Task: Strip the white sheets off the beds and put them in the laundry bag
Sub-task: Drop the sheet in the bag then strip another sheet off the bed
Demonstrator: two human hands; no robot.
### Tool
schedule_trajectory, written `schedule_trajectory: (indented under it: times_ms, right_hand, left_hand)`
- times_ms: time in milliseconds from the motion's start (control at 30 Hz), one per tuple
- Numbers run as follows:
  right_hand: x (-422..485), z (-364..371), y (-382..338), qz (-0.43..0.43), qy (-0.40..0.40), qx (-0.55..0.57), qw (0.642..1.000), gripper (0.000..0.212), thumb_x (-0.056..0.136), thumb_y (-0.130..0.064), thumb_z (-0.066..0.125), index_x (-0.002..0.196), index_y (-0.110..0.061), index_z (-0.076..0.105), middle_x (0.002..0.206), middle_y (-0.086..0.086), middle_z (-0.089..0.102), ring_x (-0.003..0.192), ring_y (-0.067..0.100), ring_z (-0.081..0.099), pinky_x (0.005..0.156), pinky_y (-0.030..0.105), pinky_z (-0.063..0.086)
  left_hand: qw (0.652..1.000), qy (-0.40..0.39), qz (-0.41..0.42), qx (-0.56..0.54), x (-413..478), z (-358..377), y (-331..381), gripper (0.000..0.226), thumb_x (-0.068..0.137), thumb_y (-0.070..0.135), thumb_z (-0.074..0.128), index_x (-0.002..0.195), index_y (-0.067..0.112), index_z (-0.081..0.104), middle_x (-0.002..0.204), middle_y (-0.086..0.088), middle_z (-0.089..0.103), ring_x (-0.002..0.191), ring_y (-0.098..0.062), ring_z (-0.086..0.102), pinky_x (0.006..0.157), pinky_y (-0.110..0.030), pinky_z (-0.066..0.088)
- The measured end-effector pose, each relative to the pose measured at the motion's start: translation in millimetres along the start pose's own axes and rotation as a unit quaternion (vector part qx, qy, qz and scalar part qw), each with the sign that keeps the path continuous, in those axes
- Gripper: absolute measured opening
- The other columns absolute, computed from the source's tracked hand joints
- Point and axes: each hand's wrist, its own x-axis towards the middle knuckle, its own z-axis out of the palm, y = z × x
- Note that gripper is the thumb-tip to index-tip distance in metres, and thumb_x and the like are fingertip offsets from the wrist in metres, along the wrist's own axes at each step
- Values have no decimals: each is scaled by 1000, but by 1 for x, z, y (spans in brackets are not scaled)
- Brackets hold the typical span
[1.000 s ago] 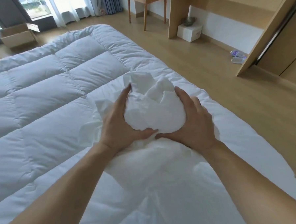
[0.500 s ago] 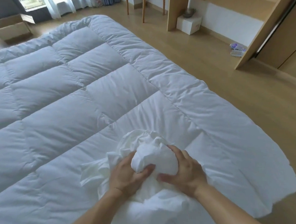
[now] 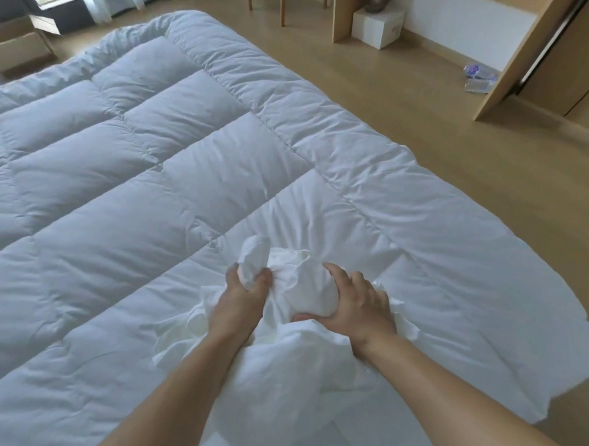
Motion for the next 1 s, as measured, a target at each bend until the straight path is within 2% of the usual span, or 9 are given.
schedule_trajectory:
  times_ms: [67, 133, 200, 300, 567, 667, 767, 867, 1000]
  right_hand:
    - [4, -1, -2, 3, -22, -2, 1000, 123, 35, -100, 36, 145, -45, 22, 127, -4, 46, 128, 21, 45, 111, 43, 28]
    - [5, -1, -2, 10, -40, 8, 999, 124, 33, -100, 40, 143, -46, 24, 127, -5, 46, 128, 21, 45, 112, 43, 29]
    - [8, -6, -2, 23, -55, 24, 998, 125, 31, -100, 45, 143, -47, 25, 129, -5, 47, 129, 20, 44, 112, 44, 29]
    - [9, -9, -3, 34, -73, 37, 996, 121, 38, -96, 48, 145, -47, 23, 133, -6, 46, 132, 18, 42, 112, 42, 29]
    - [4, -4, 11, -8, -64, 28, 998, 124, 47, -92, 58, 151, -41, 13, 139, -9, 43, 134, 16, 39, 113, 43, 23]
    - [9, -3, 12, -35, -51, -21, 998, 127, 42, -100, 38, 150, -38, 15, 142, -10, 42, 138, 14, 32, 114, 51, 13]
    - [12, -1, 13, -41, -91, -31, 995, 126, 47, -99, 41, 152, -39, 5, 158, -9, 17, 151, 17, -9, 116, 60, 2]
    - [20, 0, 15, -31, -139, 6, 990, 127, 53, -91, 61, 151, -50, -9, 160, -15, -24, 145, 15, -35, 117, 66, 2]
    - [31, 0, 16, -4, -166, 52, 985, 140, 47, -85, 73, 144, -58, -24, 159, -16, -31, 151, 15, -18, 120, 57, 19]
  left_hand:
    - [993, 91, 57, 45, -8, -5, 4, 78, 93, 49, 57, 156, 33, 12, 142, -14, 51, 127, -34, 49, 103, -45, 38]
    - [931, 216, 260, 137, -17, -10, 12, 74, 91, 35, 63, 154, 34, 23, 148, -16, 42, 132, -35, 44, 105, -47, 38]
    - [876, 147, 425, 174, -22, -13, 23, 58, 93, 42, 52, 148, 33, 39, 149, -12, 44, 135, -30, 42, 110, -40, 34]
    - [918, -114, 332, 185, -30, -4, 34, 74, 85, 73, 17, 152, 43, 24, 156, 12, 34, 143, -12, 28, 115, -34, 24]
    - [952, -9, 174, 251, 2, 19, 28, 64, 78, 79, 22, 128, 55, 53, 131, 14, 44, 133, -16, 31, 113, -45, 22]
    - [939, -14, 157, 306, 15, 18, 28, 68, 75, 82, 27, 138, 59, 39, 160, 5, 9, 148, -20, -16, 116, -57, -6]
    - [934, -65, 163, 310, 28, 14, 24, 93, 62, 91, 22, 148, 60, 4, 161, 6, -29, 140, -22, -42, 111, -65, -12]
    - [951, -163, 108, 241, 38, 15, 12, 108, 51, 99, 28, 147, 61, -1, 162, 2, -25, 144, -28, -35, 116, -64, -5]
    - [950, -243, 77, 181, 49, 12, 3, 129, 33, 108, 34, 148, 61, 2, 166, 2, -9, 151, -27, -15, 121, -53, 2]
